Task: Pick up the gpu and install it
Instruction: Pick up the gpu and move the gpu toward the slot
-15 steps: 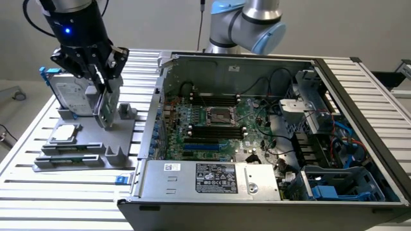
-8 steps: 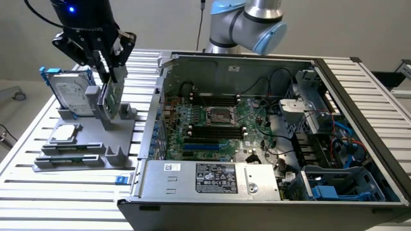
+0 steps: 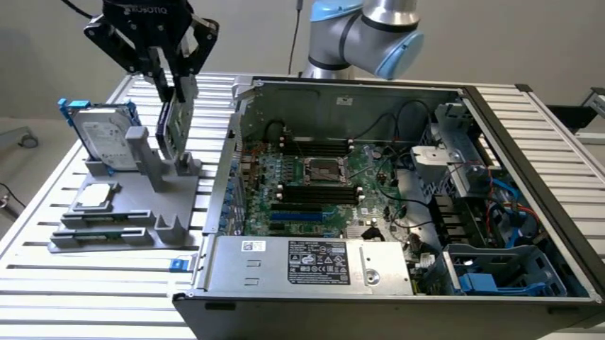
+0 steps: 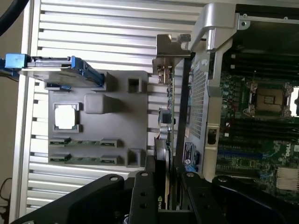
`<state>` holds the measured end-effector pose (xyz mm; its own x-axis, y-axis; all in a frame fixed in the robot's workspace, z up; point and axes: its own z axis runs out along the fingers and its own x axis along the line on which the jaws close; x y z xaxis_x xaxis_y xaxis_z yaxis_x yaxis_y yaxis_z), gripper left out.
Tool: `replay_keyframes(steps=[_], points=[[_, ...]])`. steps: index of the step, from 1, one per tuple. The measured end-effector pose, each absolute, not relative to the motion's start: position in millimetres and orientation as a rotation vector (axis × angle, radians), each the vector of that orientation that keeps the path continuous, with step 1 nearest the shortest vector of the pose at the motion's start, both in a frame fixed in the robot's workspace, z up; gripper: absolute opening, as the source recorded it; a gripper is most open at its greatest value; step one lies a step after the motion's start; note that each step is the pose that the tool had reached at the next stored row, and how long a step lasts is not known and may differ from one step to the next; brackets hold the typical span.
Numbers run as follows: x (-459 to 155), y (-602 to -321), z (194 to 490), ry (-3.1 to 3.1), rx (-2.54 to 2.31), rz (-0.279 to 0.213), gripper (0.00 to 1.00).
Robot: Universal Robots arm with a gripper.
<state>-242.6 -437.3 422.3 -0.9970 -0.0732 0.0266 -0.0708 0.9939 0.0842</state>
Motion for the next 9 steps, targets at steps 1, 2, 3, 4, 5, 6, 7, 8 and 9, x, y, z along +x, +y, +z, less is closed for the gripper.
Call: replay_keyframes(steps=[1,2,3,4,5,6,7,8,9], points=[[-239.5,-438.0,426.1,-3.104,0.112,-0.13,0.26],[-236.4,-438.8,429.6,-3.101,0.112,-0.13,0.26],[-233.4,-439.5,432.4,-3.097,0.111,-0.13,0.26],[-230.4,-440.1,434.6,-3.092,0.111,-0.13,0.26],[-226.9,-440.7,435.9,-3.087,0.11,-0.13,0.26],[-223.1,-441.2,436.5,-3.082,0.11,-0.131,0.26],[-218.5,-441.6,436.7,-3.078,0.109,-0.13,0.26],[-214.0,-442.1,436.7,-3.074,0.109,-0.13,0.26],[-209.2,-442.4,436.7,-3.07,0.109,-0.13,0.26]])
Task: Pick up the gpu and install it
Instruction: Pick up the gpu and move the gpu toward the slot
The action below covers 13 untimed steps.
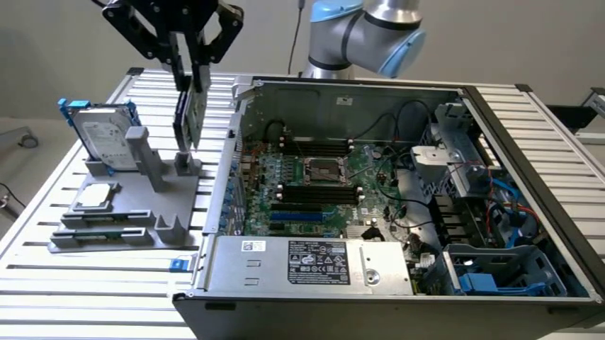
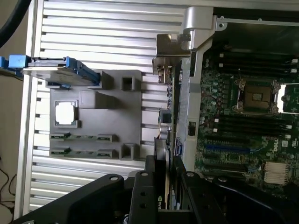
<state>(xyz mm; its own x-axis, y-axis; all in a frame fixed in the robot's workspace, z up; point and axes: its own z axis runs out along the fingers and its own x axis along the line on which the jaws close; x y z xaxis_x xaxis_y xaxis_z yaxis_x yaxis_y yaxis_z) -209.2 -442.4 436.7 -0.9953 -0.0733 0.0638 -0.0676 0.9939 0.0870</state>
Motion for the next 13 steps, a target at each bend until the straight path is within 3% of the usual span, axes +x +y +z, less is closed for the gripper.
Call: replay_keyframes(steps=[13], points=[[-150.1,-446.5,435.5,-3.039,0.106,-0.131,0.26]])
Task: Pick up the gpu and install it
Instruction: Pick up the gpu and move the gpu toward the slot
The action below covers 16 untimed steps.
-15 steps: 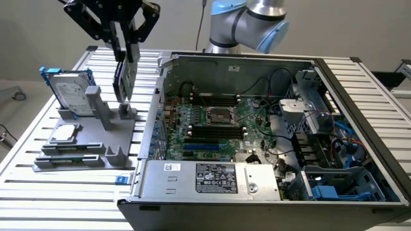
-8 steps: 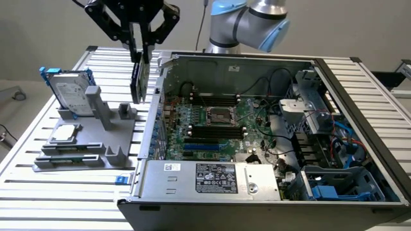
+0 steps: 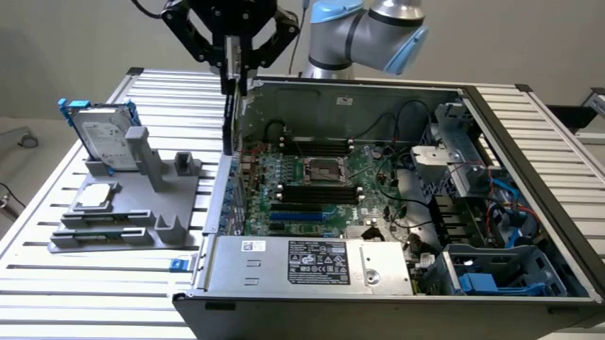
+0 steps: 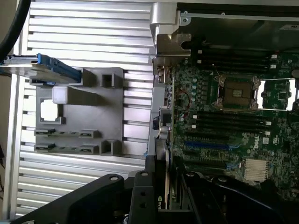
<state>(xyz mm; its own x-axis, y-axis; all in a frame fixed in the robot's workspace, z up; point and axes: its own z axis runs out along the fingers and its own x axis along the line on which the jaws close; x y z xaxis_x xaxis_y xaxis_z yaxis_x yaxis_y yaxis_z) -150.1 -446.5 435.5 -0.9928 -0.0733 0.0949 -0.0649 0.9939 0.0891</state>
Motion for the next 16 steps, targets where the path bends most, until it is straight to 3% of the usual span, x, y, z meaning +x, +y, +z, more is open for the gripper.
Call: replay_keyframes(steps=[16], points=[[-80.3,-448.5,409.6,-3.033,0.103,-0.131,0.26]])
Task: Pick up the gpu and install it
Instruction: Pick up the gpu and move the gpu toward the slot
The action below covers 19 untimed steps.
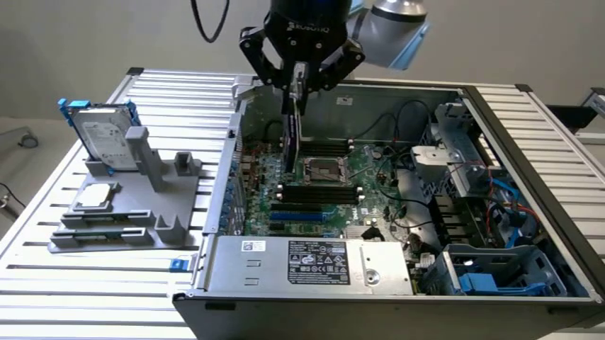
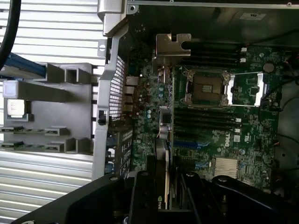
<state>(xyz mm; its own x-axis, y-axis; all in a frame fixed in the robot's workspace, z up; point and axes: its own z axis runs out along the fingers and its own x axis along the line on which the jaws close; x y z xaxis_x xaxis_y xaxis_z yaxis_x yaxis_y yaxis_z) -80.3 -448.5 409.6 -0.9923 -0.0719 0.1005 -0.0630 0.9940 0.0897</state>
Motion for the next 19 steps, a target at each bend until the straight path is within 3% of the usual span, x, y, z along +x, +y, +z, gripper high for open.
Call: replay_keyframes(steps=[19], points=[[-43.0,-443.5,381.6,-3.037,0.041,-0.109,0.26]])
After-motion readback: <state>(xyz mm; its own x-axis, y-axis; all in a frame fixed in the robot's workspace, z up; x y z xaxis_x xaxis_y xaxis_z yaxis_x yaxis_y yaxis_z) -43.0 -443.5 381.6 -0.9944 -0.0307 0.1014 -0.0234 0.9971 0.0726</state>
